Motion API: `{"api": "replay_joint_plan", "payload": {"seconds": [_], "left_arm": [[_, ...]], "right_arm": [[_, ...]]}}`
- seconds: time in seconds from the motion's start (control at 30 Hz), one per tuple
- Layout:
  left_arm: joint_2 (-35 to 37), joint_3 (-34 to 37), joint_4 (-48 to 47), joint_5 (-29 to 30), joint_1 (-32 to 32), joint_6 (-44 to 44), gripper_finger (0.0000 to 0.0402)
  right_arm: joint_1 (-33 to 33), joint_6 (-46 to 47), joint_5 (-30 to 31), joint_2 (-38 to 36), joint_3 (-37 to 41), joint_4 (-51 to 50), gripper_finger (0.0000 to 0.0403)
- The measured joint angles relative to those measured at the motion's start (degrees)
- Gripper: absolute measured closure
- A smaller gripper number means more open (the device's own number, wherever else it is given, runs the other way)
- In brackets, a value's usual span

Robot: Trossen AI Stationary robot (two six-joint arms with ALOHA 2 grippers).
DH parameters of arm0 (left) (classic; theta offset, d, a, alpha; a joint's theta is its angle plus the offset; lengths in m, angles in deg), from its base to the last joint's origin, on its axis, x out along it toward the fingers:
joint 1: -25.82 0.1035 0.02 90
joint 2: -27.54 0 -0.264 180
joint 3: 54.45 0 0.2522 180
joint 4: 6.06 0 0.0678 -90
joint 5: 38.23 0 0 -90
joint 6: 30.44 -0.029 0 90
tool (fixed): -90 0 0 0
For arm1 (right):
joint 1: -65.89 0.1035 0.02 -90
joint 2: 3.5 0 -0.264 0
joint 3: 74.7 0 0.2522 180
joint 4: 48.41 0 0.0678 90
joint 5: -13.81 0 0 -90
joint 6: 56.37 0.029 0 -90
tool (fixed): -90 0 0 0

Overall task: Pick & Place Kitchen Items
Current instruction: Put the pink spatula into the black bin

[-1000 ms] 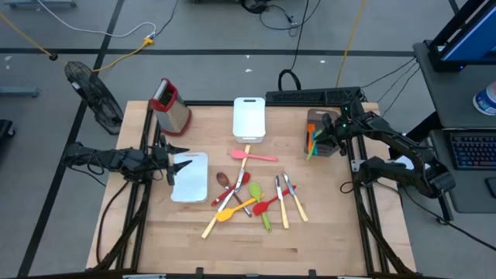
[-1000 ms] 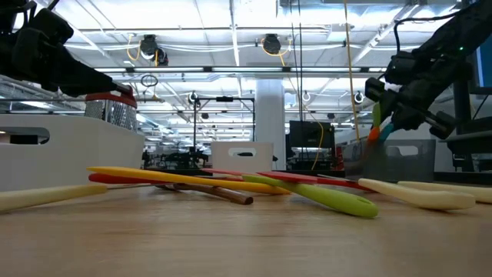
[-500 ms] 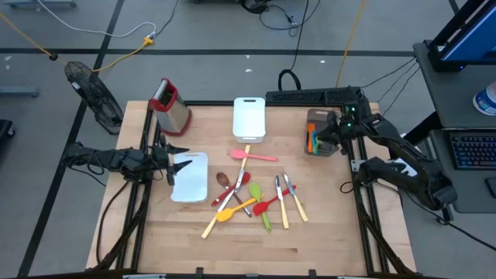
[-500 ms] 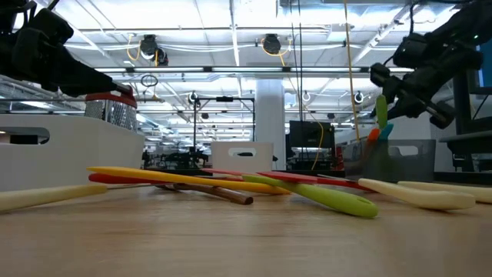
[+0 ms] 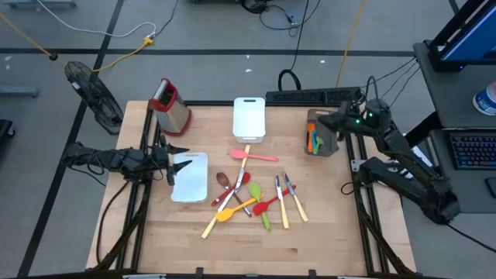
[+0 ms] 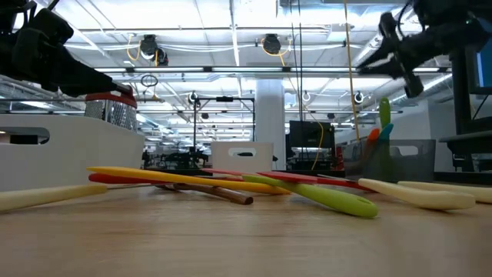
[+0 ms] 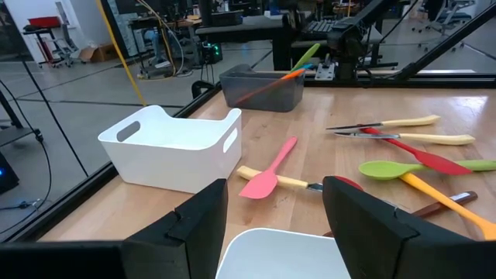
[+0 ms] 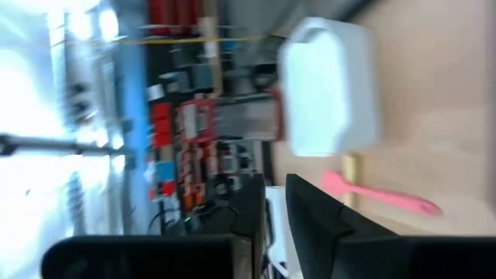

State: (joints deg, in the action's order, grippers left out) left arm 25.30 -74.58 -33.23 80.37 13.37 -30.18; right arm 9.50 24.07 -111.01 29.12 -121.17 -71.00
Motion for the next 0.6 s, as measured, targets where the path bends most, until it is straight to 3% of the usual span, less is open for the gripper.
{"api": "replay_joint_plan", "payload": {"seconds": [0.37, 0.6], "left_arm": [[0.00, -0.01, -0.02, -0.07, 0.00, 0.07, 0.0183], [0.00, -0.02, -0.03, -0.09, -0.02, 0.22, 0.0183]], "right_arm": [[14.05, -11.91, 9.64, -0.46, 0.00, 27.38, 0.0356], [23.39, -20.58, 13.53, 0.17, 0.00, 29.93, 0.0356]]}}
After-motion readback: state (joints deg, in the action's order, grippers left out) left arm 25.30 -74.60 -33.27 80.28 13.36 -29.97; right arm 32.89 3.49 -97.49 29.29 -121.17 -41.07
